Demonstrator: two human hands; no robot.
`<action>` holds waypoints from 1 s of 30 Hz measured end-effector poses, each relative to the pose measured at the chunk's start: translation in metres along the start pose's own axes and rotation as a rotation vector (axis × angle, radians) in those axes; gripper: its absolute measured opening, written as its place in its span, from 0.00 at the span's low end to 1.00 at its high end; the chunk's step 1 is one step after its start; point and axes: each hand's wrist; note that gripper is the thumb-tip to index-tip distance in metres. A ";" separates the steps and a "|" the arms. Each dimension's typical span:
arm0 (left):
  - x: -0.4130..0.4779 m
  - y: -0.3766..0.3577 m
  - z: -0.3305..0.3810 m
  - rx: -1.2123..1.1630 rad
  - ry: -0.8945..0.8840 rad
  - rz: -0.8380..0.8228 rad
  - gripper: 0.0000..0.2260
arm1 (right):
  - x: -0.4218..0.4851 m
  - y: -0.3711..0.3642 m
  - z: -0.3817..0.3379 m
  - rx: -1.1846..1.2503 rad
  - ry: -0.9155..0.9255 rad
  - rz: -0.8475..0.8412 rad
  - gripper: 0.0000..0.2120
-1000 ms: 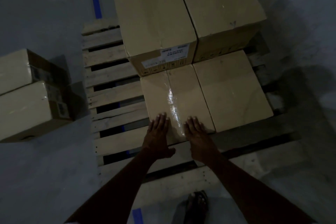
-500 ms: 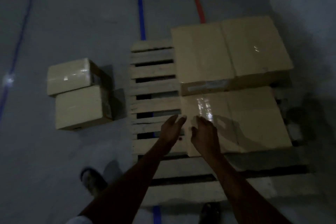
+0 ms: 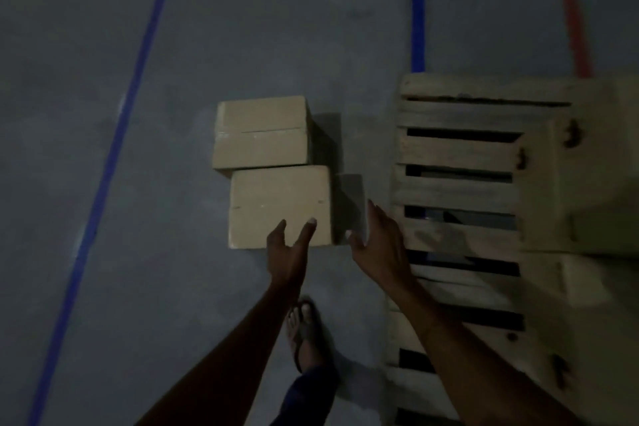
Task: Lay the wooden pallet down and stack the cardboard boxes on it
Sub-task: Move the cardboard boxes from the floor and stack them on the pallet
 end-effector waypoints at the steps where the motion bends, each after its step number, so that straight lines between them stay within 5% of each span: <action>1: 0.020 0.006 -0.001 -0.019 0.038 0.009 0.42 | 0.021 -0.015 -0.008 -0.071 0.027 -0.025 0.37; 10: 0.159 -0.037 -0.026 -0.006 0.150 0.098 0.51 | 0.197 -0.113 -0.022 -0.472 0.169 -0.266 0.39; 14: 0.194 -0.052 -0.039 -0.009 0.279 0.324 0.45 | 0.247 -0.136 -0.006 -0.587 0.156 -0.361 0.46; 17: 0.202 -0.058 -0.047 -0.063 0.536 0.480 0.46 | 0.265 -0.146 0.008 -0.609 0.180 -0.399 0.53; 21: 0.207 -0.062 -0.066 -0.333 0.716 0.337 0.50 | 0.266 -0.148 0.016 -0.595 0.158 -0.366 0.56; 24: 0.202 -0.056 -0.073 -0.384 0.732 0.210 0.47 | 0.253 -0.142 0.018 -0.538 0.097 -0.379 0.52; 30: 0.137 0.005 -0.049 -0.245 0.549 0.360 0.32 | 0.206 -0.098 -0.019 -0.224 0.073 -0.295 0.33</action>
Point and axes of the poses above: each hand's wrist, its own x-axis towards the middle knuckle, its own y-axis out of the back of the hand, z = x × y, and after that the axes turned 3 degrees about y, right-handed
